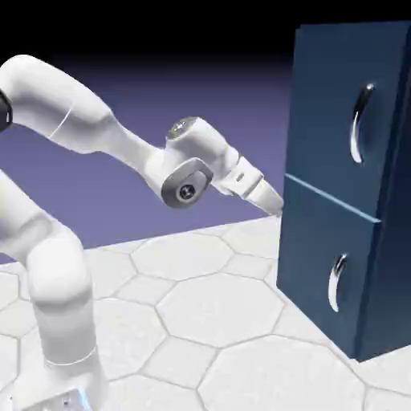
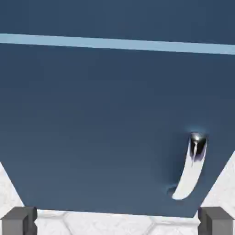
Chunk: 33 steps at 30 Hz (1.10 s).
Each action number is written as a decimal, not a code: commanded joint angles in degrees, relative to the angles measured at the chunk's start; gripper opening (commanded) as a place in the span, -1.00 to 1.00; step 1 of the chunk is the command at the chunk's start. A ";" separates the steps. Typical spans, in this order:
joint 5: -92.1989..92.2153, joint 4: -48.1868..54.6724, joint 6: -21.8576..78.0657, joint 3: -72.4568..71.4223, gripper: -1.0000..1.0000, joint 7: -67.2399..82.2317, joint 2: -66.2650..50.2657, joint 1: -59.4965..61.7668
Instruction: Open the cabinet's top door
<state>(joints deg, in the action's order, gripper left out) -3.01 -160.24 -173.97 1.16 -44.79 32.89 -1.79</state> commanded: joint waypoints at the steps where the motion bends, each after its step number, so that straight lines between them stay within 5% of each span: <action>1: -2.50 0.63 0.03 0.96 0.00 -1.94 0.19 -0.92; 33: -82.23 20.85 1.00 31.62 0.00 -63.91 6.27 -30.25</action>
<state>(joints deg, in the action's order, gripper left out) -85.23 -139.39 -172.97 32.77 -108.70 39.16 -32.04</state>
